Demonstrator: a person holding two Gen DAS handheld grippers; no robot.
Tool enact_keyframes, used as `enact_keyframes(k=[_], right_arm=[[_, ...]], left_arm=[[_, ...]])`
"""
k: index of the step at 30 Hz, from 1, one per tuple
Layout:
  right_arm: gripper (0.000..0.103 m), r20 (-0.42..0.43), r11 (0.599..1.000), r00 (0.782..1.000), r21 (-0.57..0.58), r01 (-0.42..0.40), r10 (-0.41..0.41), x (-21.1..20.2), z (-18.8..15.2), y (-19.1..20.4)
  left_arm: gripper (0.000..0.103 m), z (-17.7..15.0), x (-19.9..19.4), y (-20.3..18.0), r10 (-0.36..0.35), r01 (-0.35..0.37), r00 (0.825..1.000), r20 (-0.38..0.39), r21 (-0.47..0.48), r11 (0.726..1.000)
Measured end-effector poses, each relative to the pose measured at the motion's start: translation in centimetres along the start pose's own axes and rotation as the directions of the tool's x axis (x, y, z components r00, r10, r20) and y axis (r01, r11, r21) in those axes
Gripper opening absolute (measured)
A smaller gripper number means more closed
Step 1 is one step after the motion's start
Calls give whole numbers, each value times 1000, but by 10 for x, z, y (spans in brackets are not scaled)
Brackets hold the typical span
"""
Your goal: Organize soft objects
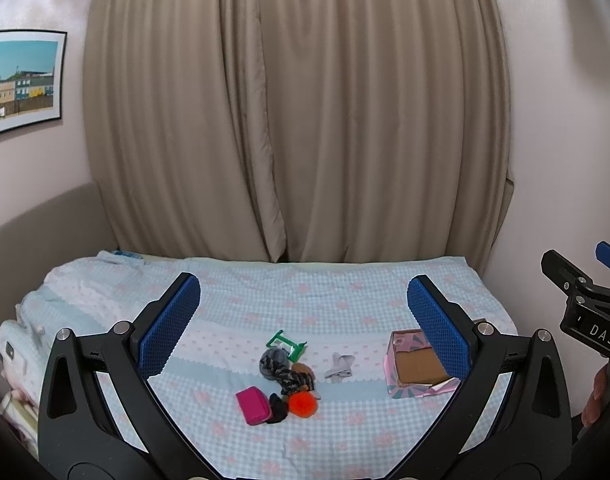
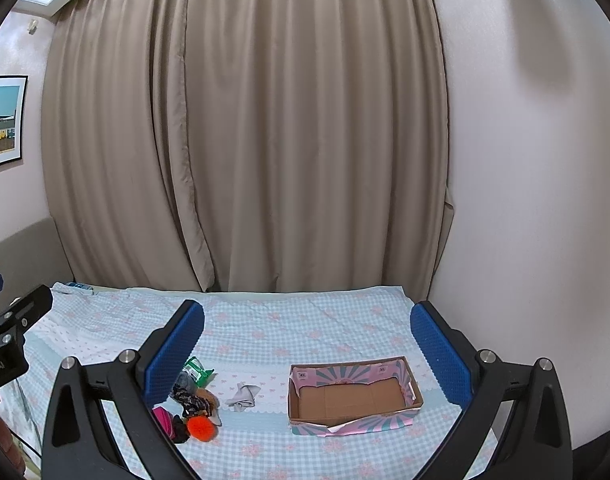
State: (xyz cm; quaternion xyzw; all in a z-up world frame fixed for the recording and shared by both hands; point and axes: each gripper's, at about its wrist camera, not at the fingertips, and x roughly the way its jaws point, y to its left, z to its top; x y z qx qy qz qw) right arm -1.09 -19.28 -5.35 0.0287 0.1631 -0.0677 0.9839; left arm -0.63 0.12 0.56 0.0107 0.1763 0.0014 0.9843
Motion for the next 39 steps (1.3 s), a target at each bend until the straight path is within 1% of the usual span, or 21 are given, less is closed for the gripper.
enact_keyframes(k=[39], right_arm=[[103, -2, 1000, 1000, 10, 6, -6, 1, 2, -7]], left_arm=[[103, -1, 13, -3, -2, 2, 1000, -3, -3, 1000]])
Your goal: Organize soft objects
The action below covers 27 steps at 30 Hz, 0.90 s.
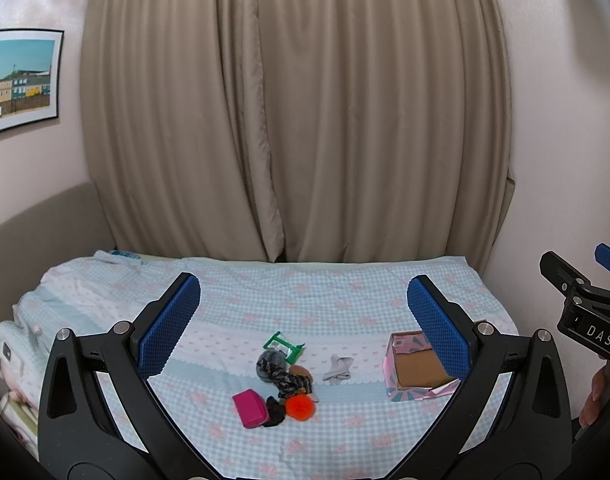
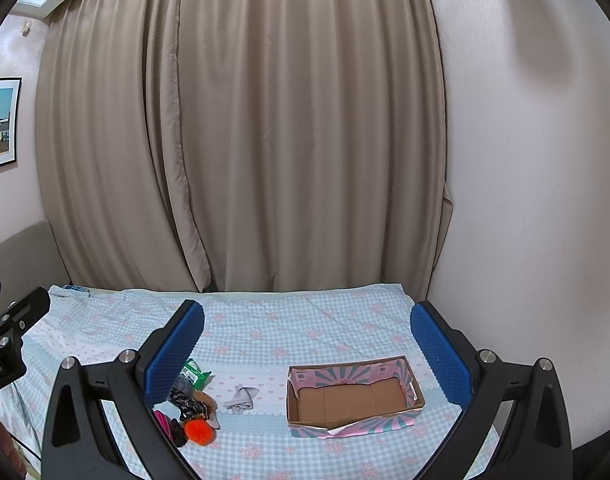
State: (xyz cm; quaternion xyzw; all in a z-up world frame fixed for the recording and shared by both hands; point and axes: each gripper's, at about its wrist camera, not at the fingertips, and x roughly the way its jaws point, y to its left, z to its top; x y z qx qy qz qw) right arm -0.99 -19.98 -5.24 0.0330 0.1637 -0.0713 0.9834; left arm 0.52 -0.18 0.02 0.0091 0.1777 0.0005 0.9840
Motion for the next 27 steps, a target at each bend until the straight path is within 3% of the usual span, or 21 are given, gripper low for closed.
enact_keyframes(k=[19, 23, 27], right_arm=[[103, 2, 1000, 1000, 6, -5, 5, -1, 1, -5], [103, -26, 1000, 999, 8, -27, 27, 3, 6, -5], [103, -51, 997, 996, -9, -72, 71, 11, 9, 4]], left_arm=[[103, -2, 0, -2, 4, -4, 1000, -2, -5, 1000], [103, 2, 2, 2, 35, -35, 999, -27, -9, 999], [103, -3, 8, 25, 112, -114, 992, -60, -29, 993]])
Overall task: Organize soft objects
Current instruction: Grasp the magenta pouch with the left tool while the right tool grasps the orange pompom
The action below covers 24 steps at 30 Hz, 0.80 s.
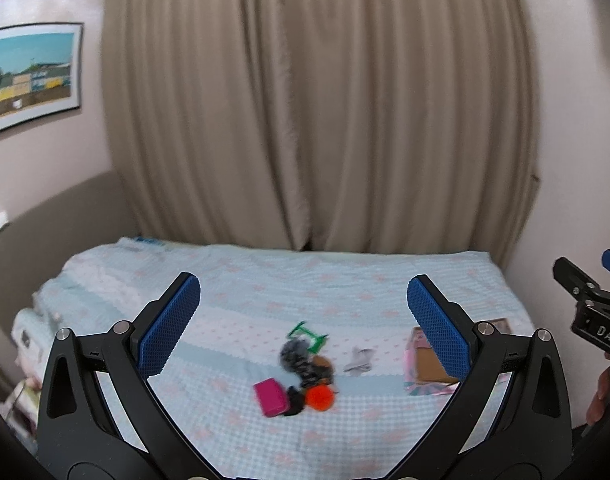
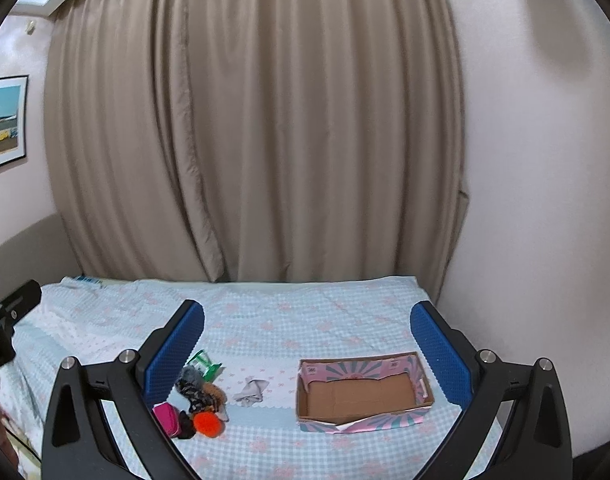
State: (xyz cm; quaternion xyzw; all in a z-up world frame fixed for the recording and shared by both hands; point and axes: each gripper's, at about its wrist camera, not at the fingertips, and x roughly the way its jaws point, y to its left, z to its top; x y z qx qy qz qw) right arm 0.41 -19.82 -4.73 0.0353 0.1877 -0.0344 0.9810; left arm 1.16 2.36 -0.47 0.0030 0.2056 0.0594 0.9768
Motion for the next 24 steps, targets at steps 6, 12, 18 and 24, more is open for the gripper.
enact_keyframes(k=[6, 12, 18, 24], right_arm=[[103, -51, 998, 997, -31, -55, 53, 23, -18, 29], [103, -168, 998, 984, 3, -63, 63, 58, -57, 73], [103, -282, 991, 957, 125, -36, 71, 102, -99, 115], [103, -364, 975, 931, 216, 55, 28, 153, -143, 151]], left_arm=[[103, -36, 34, 55, 13, -18, 994, -106, -44, 999], [103, -79, 89, 113, -43, 20, 968, -249, -94, 995], [103, -129, 158, 163, -122, 80, 918, -377, -126, 989], [103, -175, 241, 190, -244, 150, 824, -511, -217, 964]])
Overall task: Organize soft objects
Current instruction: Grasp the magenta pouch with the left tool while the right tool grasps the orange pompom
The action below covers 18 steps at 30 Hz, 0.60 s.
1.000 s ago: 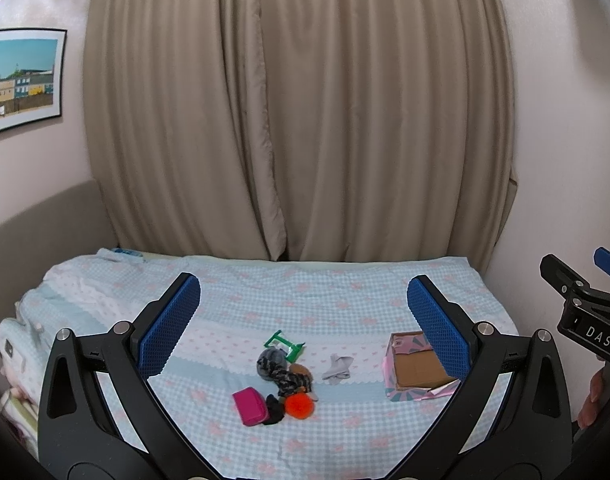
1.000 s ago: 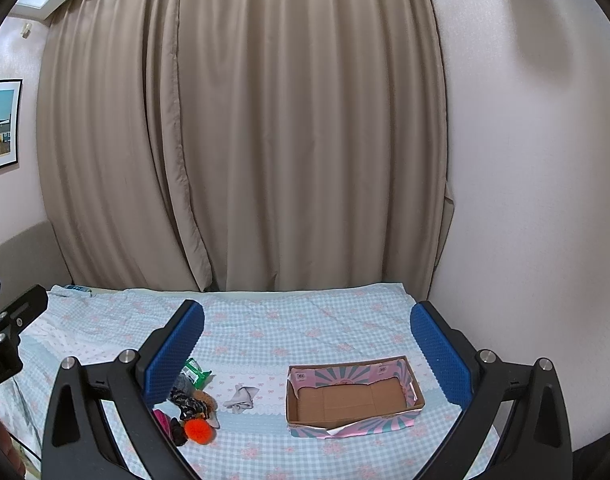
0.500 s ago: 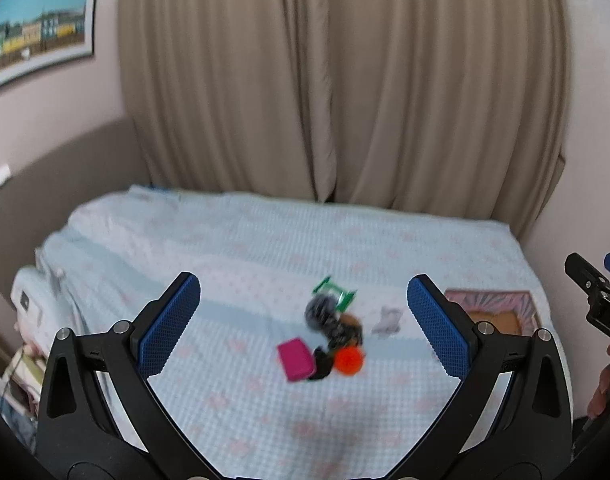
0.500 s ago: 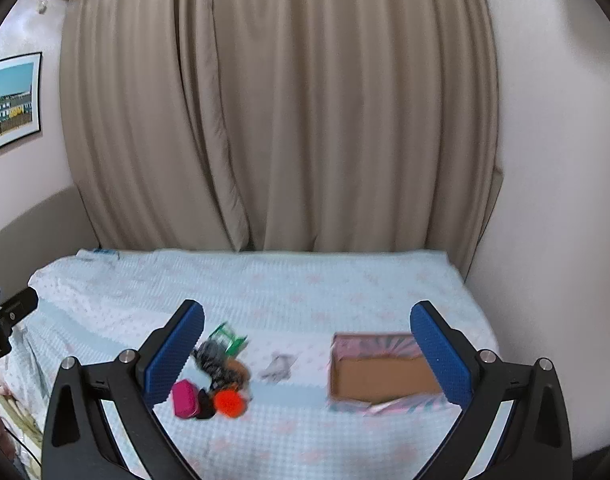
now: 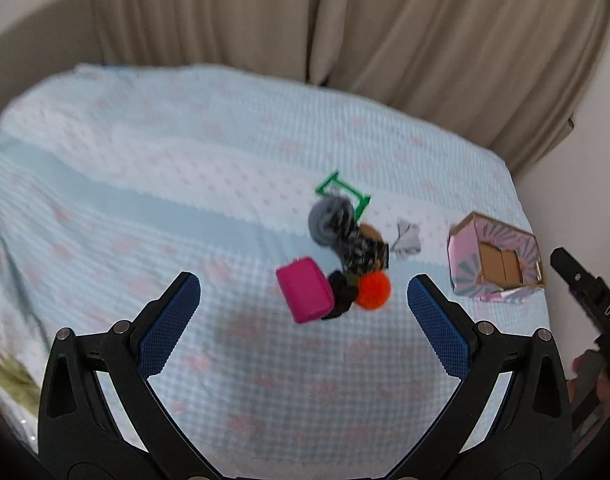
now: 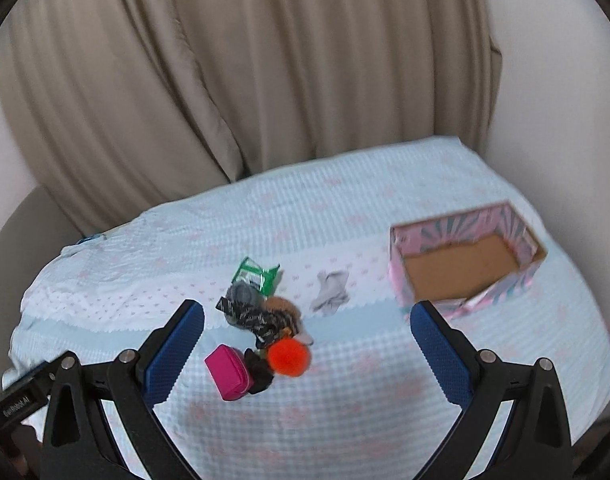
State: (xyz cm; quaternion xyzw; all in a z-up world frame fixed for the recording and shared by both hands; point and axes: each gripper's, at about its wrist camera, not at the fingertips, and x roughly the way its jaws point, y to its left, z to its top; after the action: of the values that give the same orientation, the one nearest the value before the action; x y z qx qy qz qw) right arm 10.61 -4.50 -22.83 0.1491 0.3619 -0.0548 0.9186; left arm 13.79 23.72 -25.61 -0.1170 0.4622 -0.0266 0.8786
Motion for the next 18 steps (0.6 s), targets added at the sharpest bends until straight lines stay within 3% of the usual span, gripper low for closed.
enact_keyframes(k=[6, 10, 18], right_arm=[[103, -72, 998, 996, 23, 54, -53, 71, -29, 15], [103, -136, 997, 988, 17, 77, -74, 119, -52, 15], [97, -269, 996, 961, 46, 81, -66, 213, -95, 7]], left_arm=[[103, 2, 93, 13, -52, 47, 989, -139, -35, 998], [103, -8, 156, 15, -99, 81, 968, -230, -84, 993], [102, -36, 250, 15, -124, 78, 937, -325, -148, 986]])
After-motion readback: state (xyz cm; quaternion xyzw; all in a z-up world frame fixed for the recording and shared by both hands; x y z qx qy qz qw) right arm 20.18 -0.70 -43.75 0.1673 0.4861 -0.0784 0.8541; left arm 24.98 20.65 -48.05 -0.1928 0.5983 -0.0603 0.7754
